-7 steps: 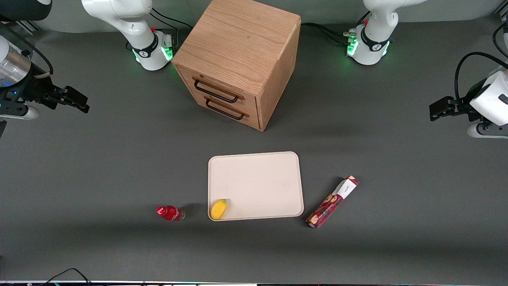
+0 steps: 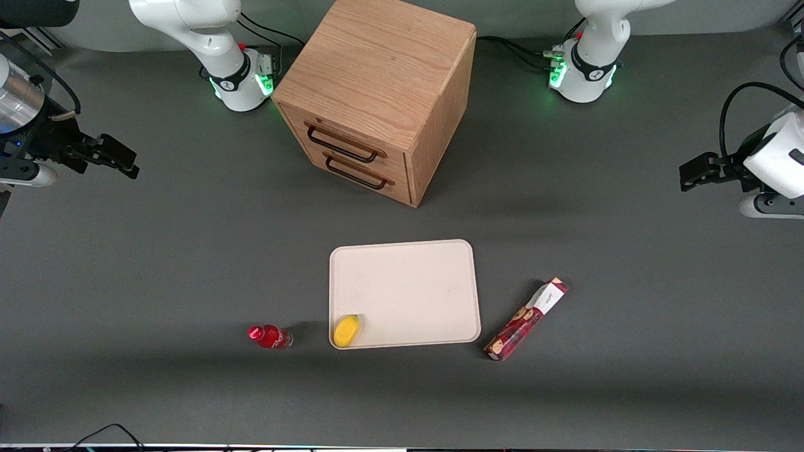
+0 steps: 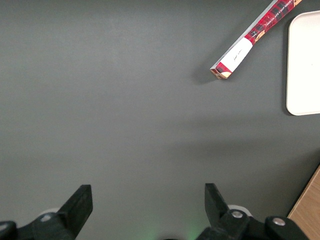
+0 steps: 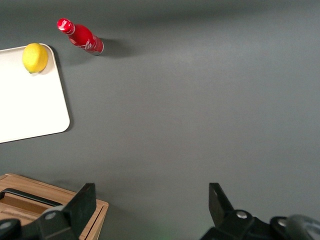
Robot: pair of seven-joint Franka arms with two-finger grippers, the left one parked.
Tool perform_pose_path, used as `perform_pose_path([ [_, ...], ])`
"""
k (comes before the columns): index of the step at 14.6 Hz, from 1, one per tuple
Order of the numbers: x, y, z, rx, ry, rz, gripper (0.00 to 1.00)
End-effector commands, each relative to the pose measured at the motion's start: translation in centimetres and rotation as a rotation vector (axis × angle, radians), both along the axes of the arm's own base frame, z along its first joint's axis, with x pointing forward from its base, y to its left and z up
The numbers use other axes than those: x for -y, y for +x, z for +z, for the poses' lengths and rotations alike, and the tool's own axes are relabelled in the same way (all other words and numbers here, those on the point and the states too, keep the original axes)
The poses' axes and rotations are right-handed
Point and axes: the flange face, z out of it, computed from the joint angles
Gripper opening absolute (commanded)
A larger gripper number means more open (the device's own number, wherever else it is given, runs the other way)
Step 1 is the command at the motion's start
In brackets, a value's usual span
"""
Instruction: Place coke bottle on tray
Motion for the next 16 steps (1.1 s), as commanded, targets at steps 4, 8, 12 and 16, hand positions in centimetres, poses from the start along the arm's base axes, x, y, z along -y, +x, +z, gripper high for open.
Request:
perform_pose_path([
  [4, -4.9, 7.1, 1.4, 0.015, 0.051, 0.105, 1.0],
  [8, -8.5, 14.5, -4.4, -0.001, 0.091, 0.083, 1.0],
  [12, -12.8, 19.3, -14.7, 0.009, 0.097, 0.02, 1.0],
  [16, -14.9, 21.8, -21.5, 0.074, 0.077, -0.006, 1.0],
])
